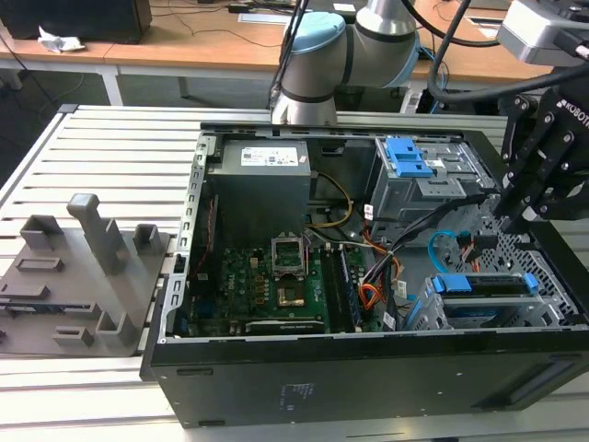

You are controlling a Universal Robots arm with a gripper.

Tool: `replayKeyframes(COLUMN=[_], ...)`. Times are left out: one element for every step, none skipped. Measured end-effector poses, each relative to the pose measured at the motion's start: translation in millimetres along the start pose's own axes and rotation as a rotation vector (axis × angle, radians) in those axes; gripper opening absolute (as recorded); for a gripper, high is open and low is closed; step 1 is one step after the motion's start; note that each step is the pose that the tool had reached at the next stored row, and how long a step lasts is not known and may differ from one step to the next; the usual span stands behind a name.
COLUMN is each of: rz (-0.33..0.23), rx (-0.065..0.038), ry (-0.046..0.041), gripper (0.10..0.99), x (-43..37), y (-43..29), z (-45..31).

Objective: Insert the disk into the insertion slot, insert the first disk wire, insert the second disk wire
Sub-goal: 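Insert the first disk wire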

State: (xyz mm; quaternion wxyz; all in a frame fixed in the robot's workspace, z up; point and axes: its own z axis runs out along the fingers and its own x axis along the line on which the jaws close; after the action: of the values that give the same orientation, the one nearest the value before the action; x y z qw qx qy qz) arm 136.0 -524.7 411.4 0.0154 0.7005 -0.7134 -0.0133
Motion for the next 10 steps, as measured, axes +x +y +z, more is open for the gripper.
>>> replayKeyframes(rz=[0.0,0.0,0.0,0.0,0.0,0.0,0.0,0.0,0.0,0.0], rx=[0.0,0.0,0.0,0.0,0.0,0.0,0.0,0.0,0.0,0.0], ry=[0.0,0.0,-0.0001,-0.0001,0.0,0.0,0.0,-0.0001,-0.0002,0.0], gripper=[0.302,0.302,0.302,0.302,0.302,0.302,0.302,0.302,0.302,0.302], x=[-2.3,-3.4,-4.7,-5.9,-6.7,-7.9,-8.8,-9.1,-9.3,-9.3], y=[0.1,0.1,0.1,0.1,0.1,0.1,0.2,0.2,0.1,0.1], z=[0.0,0.0,0.0,0.0,0.0,0.0,0.0,0.2,0.8,1.8])
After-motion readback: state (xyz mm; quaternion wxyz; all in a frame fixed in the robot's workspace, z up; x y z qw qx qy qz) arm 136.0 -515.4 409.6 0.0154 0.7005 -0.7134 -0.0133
